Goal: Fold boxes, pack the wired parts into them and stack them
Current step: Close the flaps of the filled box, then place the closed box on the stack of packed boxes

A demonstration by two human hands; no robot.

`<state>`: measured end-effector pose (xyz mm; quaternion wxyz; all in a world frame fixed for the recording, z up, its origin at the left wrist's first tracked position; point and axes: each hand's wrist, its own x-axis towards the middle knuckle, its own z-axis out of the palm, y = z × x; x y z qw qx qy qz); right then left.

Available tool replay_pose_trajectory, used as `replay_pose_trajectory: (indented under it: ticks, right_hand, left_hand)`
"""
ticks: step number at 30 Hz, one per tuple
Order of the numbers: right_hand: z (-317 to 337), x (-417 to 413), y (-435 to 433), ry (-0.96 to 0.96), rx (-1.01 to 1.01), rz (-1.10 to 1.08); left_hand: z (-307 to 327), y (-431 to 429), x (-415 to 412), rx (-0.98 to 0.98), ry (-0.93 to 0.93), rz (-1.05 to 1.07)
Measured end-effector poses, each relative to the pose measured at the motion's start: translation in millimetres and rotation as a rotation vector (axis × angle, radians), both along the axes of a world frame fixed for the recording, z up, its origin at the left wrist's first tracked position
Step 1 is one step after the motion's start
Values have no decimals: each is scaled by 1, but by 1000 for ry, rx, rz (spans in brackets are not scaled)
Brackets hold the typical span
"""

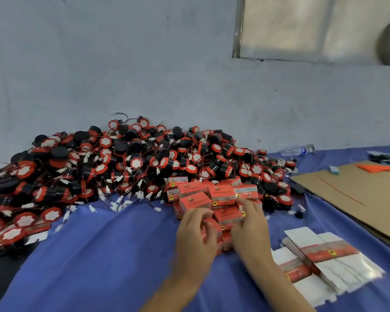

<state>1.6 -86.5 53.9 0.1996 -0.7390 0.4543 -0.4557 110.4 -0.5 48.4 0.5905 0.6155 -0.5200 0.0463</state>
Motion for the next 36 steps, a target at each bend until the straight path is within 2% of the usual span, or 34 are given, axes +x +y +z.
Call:
replay_pose_trajectory:
  ticks: [2, 4, 5, 8, 9, 10, 14, 16, 18, 23, 26, 30, 33, 36]
  right_hand:
    - [7, -29, -8, 15, 68, -38]
    - [8, -57, -15, 166, 127, 0]
    - [3, -70, -20, 318, 167, 16]
    - [-35, -99, -23, 988, 255, 52]
    - [-48, -106, -21, 1089, 250, 77]
    - [-59, -112, -21, 1103, 252, 93]
    - [-58, -131, -22, 816, 337, 75]
    - [-55, -138, -23, 775, 324, 64]
    - [-54, -144, -20, 769, 317, 64]
    - [-53, -149, -15, 614, 345, 109]
    - [-41, -148, -6, 533, 383, 149]
    - [-19, -138, 14, 276, 343, 161]
    - [-4, -116, 41, 40, 423, 109]
    - [8, -85, 76, -163, 483, 227]
  left_hand:
    - [1, -8, -38, 34, -43, -126]
    - [-4, -21, -68, 145, -3, -200]
    - [-12, -28, -80, 234, 37, -215]
    - [-56, -33, -107, 654, 110, -182]
    - [-69, -31, -114, 755, 135, -176]
    - [-80, -27, -119, 800, 170, -167]
    - [-89, -18, -130, 658, 441, -93]
    - [-84, -16, -129, 637, 578, -88]
    - [-81, -14, -127, 636, 624, -97]
    - [-74, -9, -126, 469, 764, -85]
    - [-65, -3, -121, 355, 908, -191]
    - [-45, 16, -102, 228, 848, -235]
    - [-33, 42, -87, 217, 598, -181]
    - [-23, 69, -68, 164, 320, -128]
